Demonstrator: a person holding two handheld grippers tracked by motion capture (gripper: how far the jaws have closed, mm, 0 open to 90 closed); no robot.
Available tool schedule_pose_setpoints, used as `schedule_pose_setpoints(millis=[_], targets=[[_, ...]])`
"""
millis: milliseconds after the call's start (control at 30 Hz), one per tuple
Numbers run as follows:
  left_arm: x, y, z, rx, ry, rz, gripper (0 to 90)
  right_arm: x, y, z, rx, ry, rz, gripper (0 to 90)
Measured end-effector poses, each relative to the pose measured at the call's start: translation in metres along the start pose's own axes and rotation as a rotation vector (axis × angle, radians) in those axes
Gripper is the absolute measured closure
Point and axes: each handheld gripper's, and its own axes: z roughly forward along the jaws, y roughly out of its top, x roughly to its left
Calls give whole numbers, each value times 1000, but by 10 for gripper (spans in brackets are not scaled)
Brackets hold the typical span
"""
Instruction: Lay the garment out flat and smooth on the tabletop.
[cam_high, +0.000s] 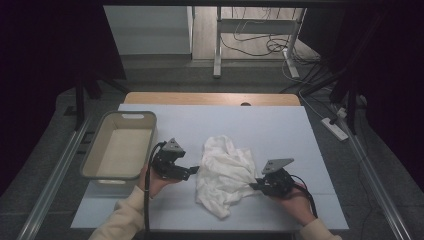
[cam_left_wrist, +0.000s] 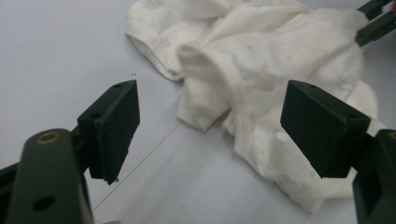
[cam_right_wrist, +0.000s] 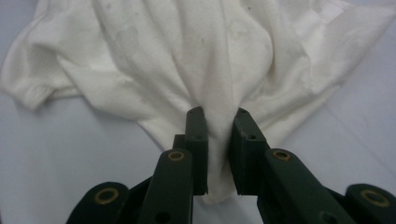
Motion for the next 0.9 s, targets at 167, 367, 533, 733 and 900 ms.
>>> schedule_pose_setpoints(millis=[167, 367, 533, 733, 900], targets=[[1, 0, 0, 1, 1, 3, 204, 1, -19, -19, -7, -29, 32, 781], [-1, 1, 0, -2, 2, 4, 204, -1, -18, -22, -43, -46, 52, 661], [1, 0, 1, 2, 2, 1, 204, 10, -8, -36, -164, -69, 26, 499], [1, 0, 1, 3, 5, -3, 204, 34, 6, -30, -197, -3, -28, 455], [2, 0, 2, 2, 4, -7, 203, 58, 21, -6, -168, 77, -81, 429]])
